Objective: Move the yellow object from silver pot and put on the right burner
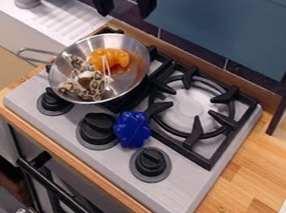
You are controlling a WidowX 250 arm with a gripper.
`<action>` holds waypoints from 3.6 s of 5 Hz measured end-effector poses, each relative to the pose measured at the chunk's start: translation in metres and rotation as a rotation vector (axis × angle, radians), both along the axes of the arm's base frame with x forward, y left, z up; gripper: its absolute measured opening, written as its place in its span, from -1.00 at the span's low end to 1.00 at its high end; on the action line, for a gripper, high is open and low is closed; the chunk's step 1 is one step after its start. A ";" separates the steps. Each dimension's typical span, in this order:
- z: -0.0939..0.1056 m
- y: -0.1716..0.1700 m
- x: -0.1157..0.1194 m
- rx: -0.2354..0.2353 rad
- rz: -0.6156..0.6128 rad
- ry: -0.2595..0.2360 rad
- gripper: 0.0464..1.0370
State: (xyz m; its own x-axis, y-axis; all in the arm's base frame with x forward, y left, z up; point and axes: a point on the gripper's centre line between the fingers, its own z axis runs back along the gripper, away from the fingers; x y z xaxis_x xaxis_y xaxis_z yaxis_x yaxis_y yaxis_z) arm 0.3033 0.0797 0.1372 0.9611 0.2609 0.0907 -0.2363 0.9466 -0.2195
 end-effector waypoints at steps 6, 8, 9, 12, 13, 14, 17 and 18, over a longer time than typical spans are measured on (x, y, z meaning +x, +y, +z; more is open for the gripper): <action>-0.055 0.044 -0.017 -0.065 -0.212 -0.111 0.92; -0.074 0.034 -0.012 -0.044 -0.218 -0.099 0.92; -0.085 0.027 -0.011 -0.054 -0.221 -0.058 0.92; -0.097 0.025 0.001 0.023 -0.225 -0.060 0.92; -0.099 0.028 0.001 0.042 -0.239 -0.060 0.92; -0.100 0.029 0.003 0.073 -0.259 -0.065 0.92; -0.106 0.035 -0.005 0.163 -0.501 -0.056 0.81; -0.105 0.037 -0.004 0.163 -0.516 -0.049 0.29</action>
